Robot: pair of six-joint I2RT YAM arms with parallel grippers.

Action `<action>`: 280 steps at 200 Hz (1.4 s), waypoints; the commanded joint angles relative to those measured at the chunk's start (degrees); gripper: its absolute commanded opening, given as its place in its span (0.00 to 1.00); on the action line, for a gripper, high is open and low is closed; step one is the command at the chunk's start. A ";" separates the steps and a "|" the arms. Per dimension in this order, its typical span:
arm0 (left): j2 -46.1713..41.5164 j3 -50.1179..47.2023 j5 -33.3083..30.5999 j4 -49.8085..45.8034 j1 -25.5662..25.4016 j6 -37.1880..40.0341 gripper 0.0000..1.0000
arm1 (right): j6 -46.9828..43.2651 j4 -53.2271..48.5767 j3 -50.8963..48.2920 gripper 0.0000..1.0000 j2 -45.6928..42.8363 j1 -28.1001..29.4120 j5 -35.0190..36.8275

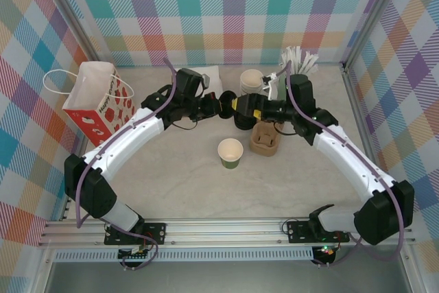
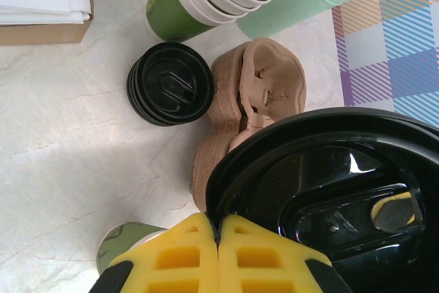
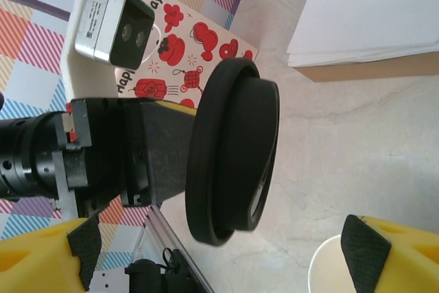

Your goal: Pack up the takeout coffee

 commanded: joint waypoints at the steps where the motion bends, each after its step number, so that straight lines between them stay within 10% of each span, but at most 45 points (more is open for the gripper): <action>1: -1.52 -0.84 1.37 2.27 -0.58 -0.17 0.06 | 0.44 1.34 2.57 0.88 2.25 0.52 -2.04; 150: 1.08 0.92 0.29 0.21 -2.78 0.70 0.13 | -6.21 -10.48 8.29 0.29 6.36 3.20 3.72; 230: -2.24 2.89 -3.16 -5.59 -2.62 0.32 0.44 | -15.69 -21.41 9.83 0.22 4.82 5.33 17.90; 280: -5.45 3.84 -3.28 -6.43 -1.14 -15.31 0.56 | -23.80 -18.18 5.61 0.21 1.18 11.11 35.01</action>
